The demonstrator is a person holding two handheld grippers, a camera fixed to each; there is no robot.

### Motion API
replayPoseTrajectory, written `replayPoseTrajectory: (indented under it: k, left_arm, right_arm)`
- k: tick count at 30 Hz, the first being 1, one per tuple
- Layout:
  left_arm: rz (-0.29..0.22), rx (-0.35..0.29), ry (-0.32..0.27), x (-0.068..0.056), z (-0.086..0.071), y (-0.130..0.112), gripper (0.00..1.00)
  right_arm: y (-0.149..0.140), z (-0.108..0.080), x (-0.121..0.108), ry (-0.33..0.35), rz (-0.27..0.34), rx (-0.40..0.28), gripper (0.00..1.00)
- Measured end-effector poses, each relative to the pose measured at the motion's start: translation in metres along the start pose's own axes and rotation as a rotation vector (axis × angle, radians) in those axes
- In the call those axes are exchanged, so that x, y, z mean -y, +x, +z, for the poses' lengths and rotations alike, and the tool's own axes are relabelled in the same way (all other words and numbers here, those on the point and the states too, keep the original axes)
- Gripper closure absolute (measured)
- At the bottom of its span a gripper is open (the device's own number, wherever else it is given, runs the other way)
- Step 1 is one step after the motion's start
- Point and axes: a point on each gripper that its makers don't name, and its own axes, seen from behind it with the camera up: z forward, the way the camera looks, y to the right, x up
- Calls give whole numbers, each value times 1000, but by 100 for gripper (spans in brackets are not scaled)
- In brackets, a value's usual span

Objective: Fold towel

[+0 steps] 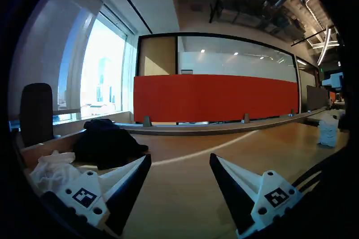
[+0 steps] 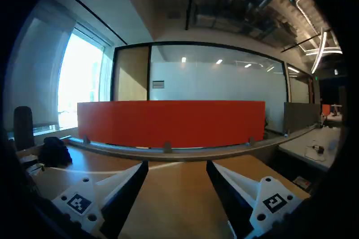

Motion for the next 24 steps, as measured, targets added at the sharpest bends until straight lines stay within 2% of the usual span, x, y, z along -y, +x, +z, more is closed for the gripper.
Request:
replayPoseTrajectory:
  k: [6, 12, 21, 24]
  left_arm:
    - [0, 0, 0, 0, 0, -1, 3]
    - [0, -1, 0, -1, -1, -1, 3]
    - [-1, -1, 0, -1, -1, -1, 4]
    - [0, -1, 0, -1, -1, -2, 3]
  right_arm:
    - [-24, -3, -12, -2, 18, -4, 0]
    - [-52, -2, -33, -38, 56, 13, 0]
    - [-80, -4, -36, -24, 66, 5, 0]
    - [-93, -3, -36, -25, 67, 24, 0]
